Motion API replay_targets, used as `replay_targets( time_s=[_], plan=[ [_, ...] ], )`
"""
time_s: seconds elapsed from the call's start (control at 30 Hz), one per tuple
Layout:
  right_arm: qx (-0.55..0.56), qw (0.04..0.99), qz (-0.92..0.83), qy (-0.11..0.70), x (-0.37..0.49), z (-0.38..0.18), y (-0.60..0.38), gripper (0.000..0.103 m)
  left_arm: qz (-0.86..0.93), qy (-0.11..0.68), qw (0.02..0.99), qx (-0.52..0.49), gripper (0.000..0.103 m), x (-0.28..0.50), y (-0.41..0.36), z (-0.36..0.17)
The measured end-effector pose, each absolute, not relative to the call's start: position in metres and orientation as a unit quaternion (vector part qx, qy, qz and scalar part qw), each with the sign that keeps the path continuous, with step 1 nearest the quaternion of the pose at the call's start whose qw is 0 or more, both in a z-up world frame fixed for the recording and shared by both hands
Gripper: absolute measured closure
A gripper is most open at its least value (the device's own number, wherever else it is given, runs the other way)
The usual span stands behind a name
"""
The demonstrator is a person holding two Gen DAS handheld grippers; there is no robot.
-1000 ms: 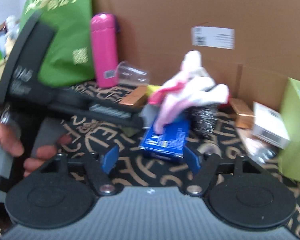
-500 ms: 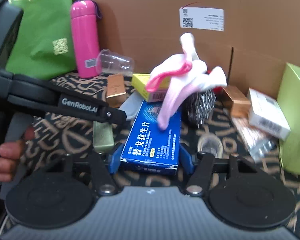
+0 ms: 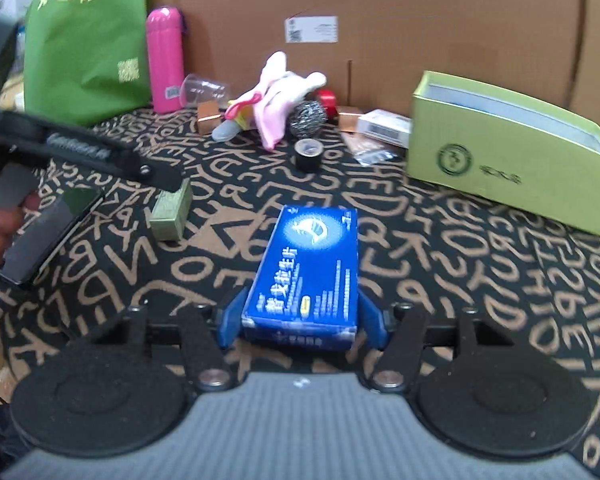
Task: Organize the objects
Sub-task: 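Grasp the blue medicine box with the right gripper while the left grasps the small metallic box, then carry both boxes into the lime-green box and open both grippers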
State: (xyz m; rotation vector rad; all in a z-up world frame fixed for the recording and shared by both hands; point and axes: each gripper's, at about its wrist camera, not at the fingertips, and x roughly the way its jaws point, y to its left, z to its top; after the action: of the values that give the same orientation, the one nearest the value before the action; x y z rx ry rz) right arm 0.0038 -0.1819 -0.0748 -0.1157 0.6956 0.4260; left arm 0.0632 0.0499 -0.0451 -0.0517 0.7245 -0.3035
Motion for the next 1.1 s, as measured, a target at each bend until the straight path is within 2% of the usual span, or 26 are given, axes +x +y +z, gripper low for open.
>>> replay_targets(
  time_s=[0.17, 0.2, 0.23, 0.27, 0.3, 0.33, 0.5, 0.57, 0.63, 0.67, 0.7, 0.8, 0.87, 0.93, 0.97, 1.0, 1.03, 1.1],
  plan=[
    [-0.035, 0.926, 0.203, 0.315, 0.009, -0.074, -0.184, 0.033, -0.142, 0.368, 0.918, -0.021, 0.025, 0.08, 0.034, -0.058],
    [-0.032, 0.927, 0.205, 0.311, 0.008, -0.073, -0.185, 0.032, -0.137, 0.37, 0.919, -0.021, 0.034, 0.086, 0.031, -0.061],
    [-0.03, 0.928, 0.205, 0.31, 0.008, -0.073, -0.184, 0.032, -0.136, 0.376, 0.916, -0.024, 0.051, 0.091, 0.029, -0.064],
    [-0.028, 0.928, 0.205, 0.309, 0.009, -0.074, -0.184, 0.032, -0.141, 0.383, 0.913, -0.026, 0.057, 0.098, 0.027, -0.067],
    [-0.025, 0.928, 0.206, 0.309, 0.007, -0.074, -0.185, 0.032, -0.145, 0.37, 0.918, -0.012, 0.076, 0.098, 0.023, -0.066],
    [-0.022, 0.928, 0.205, 0.311, 0.007, -0.075, -0.186, 0.032, -0.164, 0.376, 0.912, -0.002, 0.08, 0.1, 0.019, -0.066],
    [-0.02, 0.927, 0.195, 0.321, 0.013, -0.079, -0.189, 0.032, -0.212, 0.379, 0.901, 0.024, 0.079, 0.088, 0.005, -0.064],
    [-0.023, 0.925, 0.194, 0.324, 0.016, -0.081, -0.188, 0.032, -0.191, 0.378, 0.905, 0.03, 0.069, 0.082, 0.009, -0.062],
    [-0.027, 0.924, 0.196, 0.326, 0.021, -0.083, -0.186, 0.032, -0.186, 0.378, 0.907, 0.018, 0.049, 0.078, 0.016, -0.061],
    [-0.03, 0.924, 0.197, 0.327, 0.024, -0.085, -0.185, 0.032, -0.187, 0.376, 0.908, 0.009, 0.048, 0.077, 0.02, -0.061],
    [-0.034, 0.923, 0.197, 0.33, 0.028, -0.087, -0.183, 0.032, -0.188, 0.378, 0.907, 0.005, 0.049, 0.077, 0.022, -0.061],
    [-0.041, 0.921, 0.191, 0.337, 0.037, -0.092, -0.179, 0.032, -0.197, 0.382, 0.903, 0.017, 0.063, 0.078, 0.018, -0.065],
    [-0.042, 0.921, 0.19, 0.339, 0.04, -0.095, -0.176, 0.032, -0.194, 0.378, 0.905, 0.027, 0.063, 0.079, 0.013, -0.065],
    [-0.049, 0.921, 0.186, 0.338, 0.042, -0.099, -0.174, 0.033, -0.193, 0.375, 0.906, 0.027, 0.055, 0.081, 0.009, -0.066],
    [-0.048, 0.923, 0.185, 0.334, 0.042, -0.1, -0.174, 0.039, -0.196, 0.371, 0.907, 0.028, 0.055, 0.081, 0.008, -0.066],
    [-0.048, 0.924, 0.184, 0.33, 0.042, -0.101, -0.174, 0.043, -0.199, 0.367, 0.908, 0.036, 0.059, 0.082, 0.006, -0.067],
    [-0.049, 0.926, 0.182, 0.327, 0.042, -0.101, -0.174, 0.046, -0.201, 0.363, 0.909, 0.045, 0.078, 0.081, 0.003, -0.067],
    [-0.04, 0.927, 0.18, 0.327, 0.042, -0.1, -0.178, 0.046, -0.207, 0.366, 0.907, 0.043, 0.08, 0.083, 0.001, -0.065]
  ],
)
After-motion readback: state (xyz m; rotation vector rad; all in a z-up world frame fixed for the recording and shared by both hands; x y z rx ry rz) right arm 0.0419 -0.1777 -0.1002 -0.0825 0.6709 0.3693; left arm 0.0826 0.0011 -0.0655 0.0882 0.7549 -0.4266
